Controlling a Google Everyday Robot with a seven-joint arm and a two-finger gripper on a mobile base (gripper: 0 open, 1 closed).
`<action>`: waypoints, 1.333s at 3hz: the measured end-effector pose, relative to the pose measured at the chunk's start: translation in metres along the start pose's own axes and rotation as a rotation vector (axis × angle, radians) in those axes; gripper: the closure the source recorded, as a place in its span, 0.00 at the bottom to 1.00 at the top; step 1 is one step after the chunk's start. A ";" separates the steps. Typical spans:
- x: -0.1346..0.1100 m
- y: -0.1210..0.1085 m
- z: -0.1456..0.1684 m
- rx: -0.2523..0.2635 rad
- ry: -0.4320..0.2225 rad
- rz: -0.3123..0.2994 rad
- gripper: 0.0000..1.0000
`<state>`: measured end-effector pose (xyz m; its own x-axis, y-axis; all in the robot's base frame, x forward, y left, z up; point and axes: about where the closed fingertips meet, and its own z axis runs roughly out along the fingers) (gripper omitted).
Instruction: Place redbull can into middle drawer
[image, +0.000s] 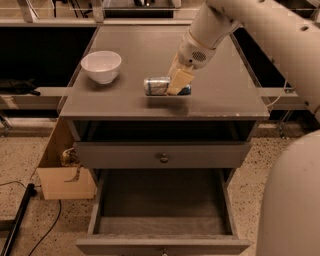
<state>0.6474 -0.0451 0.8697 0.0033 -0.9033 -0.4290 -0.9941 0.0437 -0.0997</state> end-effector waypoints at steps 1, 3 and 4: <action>0.001 0.010 -0.036 0.017 0.000 -0.007 1.00; 0.023 0.085 -0.105 0.061 -0.111 0.084 1.00; 0.058 0.166 -0.129 0.078 -0.190 0.216 1.00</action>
Offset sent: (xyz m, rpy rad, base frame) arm -0.1035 -0.0841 0.0834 0.0795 0.0007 -0.0831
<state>0.4680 -0.1449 0.9445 -0.1793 -0.7737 -0.6077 -0.9627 0.2651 -0.0535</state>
